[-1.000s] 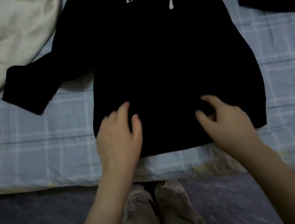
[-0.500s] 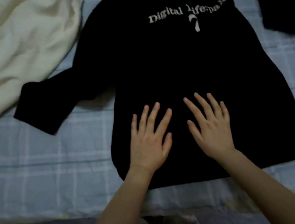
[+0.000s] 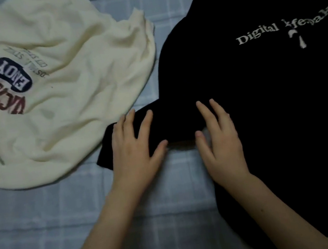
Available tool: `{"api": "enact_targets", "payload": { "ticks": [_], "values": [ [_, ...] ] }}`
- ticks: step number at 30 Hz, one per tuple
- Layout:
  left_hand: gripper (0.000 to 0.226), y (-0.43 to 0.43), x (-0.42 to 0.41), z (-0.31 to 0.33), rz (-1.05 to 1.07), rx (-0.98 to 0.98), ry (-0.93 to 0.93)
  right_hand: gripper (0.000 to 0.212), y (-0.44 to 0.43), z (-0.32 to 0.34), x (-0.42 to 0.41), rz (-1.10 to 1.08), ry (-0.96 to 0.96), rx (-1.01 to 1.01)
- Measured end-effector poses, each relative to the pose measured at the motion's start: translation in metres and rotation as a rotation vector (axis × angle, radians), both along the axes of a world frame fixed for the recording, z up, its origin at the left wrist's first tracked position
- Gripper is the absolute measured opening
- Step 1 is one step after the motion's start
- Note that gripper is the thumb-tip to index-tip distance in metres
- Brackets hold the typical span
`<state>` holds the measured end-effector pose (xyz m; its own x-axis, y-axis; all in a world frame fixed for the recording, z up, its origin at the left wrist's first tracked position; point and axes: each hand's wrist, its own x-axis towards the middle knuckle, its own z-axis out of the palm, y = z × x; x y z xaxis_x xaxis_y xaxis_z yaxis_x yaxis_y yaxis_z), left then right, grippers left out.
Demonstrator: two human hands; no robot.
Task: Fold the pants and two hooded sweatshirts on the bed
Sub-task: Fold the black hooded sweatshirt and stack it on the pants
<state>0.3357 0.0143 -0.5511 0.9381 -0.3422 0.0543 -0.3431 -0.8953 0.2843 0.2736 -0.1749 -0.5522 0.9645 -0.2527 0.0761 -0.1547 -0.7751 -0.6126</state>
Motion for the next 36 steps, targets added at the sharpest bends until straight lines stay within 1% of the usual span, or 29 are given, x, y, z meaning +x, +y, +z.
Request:
{"api": "enact_targets", "payload": {
  "ticks": [2, 3, 4, 6, 8, 10, 11, 12, 14, 15, 16, 18, 19, 20, 21, 22, 24, 25, 26, 27, 30, 32, 34, 36],
  "values": [
    [0.068, 0.018, 0.014, -0.015, -0.086, 0.146, 0.137, 0.055, 0.026, -0.005, 0.008, -0.041, 0.099, -0.005],
    [0.066, 0.024, 0.016, -0.022, -0.124, 0.173, 0.153, 0.055, 0.034, -0.007, 0.01, -0.064, 0.142, -0.011],
    [0.064, 0.027, 0.017, -0.027, -0.149, 0.187, 0.139, 0.056, 0.039, -0.008, 0.012, -0.095, 0.161, -0.013],
    [0.06, 0.03, 0.022, -0.027, -0.16, 0.226, 0.091, 0.057, 0.044, -0.007, 0.011, -0.162, 0.124, 0.016],
    [0.053, 0.028, 0.025, -0.016, -0.144, 0.216, 0.058, 0.059, 0.049, -0.002, 0.008, -0.181, 0.063, 0.188],
    [0.046, 0.031, 0.026, -0.001, -0.134, 0.111, 0.044, 0.07, 0.055, 0.005, 0.007, -0.135, 0.049, 0.455],
    [0.043, 0.038, 0.024, 0.007, -0.126, 0.059, 0.025, 0.077, 0.057, 0.008, 0.007, -0.109, 0.041, 0.558],
    [0.04, 0.047, 0.02, 0.015, -0.115, 0.028, -0.021, 0.081, 0.057, 0.011, 0.007, -0.083, 0.016, 0.627],
    [0.041, 0.073, 0.008, 0.03, -0.088, 0.076, -0.104, 0.083, 0.055, 0.014, 0.008, -0.079, -0.076, 0.722],
    [0.043, 0.087, 0.001, 0.034, -0.076, 0.14, -0.078, 0.08, 0.055, 0.014, 0.008, -0.115, -0.1, 0.777],
    [0.048, 0.099, -0.008, 0.036, -0.055, 0.221, 0.005, 0.075, 0.056, 0.014, 0.008, -0.159, -0.088, 0.846],
    [0.069, 0.117, -0.021, 0.036, 0.018, 0.371, 0.29, 0.067, 0.06, 0.01, 0.005, -0.228, 0.045, 0.955],
    [0.076, 0.122, -0.025, 0.035, 0.065, 0.378, 0.401, 0.065, 0.062, 0.007, 0.003, -0.249, 0.129, 0.977],
    [0.077, 0.124, -0.026, 0.034, 0.111, 0.32, 0.442, 0.063, 0.063, 0.003, 0.0, -0.261, 0.188, 1.002],
    [0.073, 0.123, -0.023, 0.034, 0.154, 0.232, 0.42, 0.063, 0.063, 0.0, -0.001, -0.26, 0.215, 1.033],
    [0.066, 0.121, -0.019, 0.033, 0.175, 0.176, 0.352, 0.064, 0.063, -0.004, -0.002, -0.248, 0.223, 1.064],
    [0.053, 0.116, -0.006, 0.029, 0.17, 0.162, 0.215, 0.066, 0.066, -0.01, -0.003, -0.202, 0.239, 1.083],
    [0.047, 0.114, 0.002, 0.027, 0.157, 0.15, 0.211, 0.067, 0.068, -0.012, -0.003, -0.172, 0.243, 1.07],
    [0.042, 0.112, 0.009, 0.023, 0.139, 0.117, 0.233, 0.067, 0.072, -0.013, -0.002, -0.137, 0.244, 1.05],
    [0.042, 0.11, 0.014, 0.019, 0.113, 0.071, 0.274, 0.067, 0.076, -0.014, -0.002, -0.102, 0.24, 1.033],
    [0.058, 0.106, 0.018, 0.007, 0.026, -0.003, 0.35, 0.067, 0.092, -0.015, 0.006, -0.087, 0.208, 0.995],
    [0.062, 0.107, 0.017, -0.001, 0.051, -0.098, 0.392, 0.069, 0.105, -0.014, 0.015, -0.131, 0.204, 0.98],
    [0.056, 0.112, 0.018, -0.004, 0.141, -0.26, 0.461, 0.072, 0.118, -0.013, 0.023, -0.134, 0.203, 0.903],
    [0.037, 0.12, 0.023, 0.0, 0.156, -0.377, 0.603, 0.073, 0.126, -0.01, 0.028, -0.122, 0.221, 0.839]
  ]
}}
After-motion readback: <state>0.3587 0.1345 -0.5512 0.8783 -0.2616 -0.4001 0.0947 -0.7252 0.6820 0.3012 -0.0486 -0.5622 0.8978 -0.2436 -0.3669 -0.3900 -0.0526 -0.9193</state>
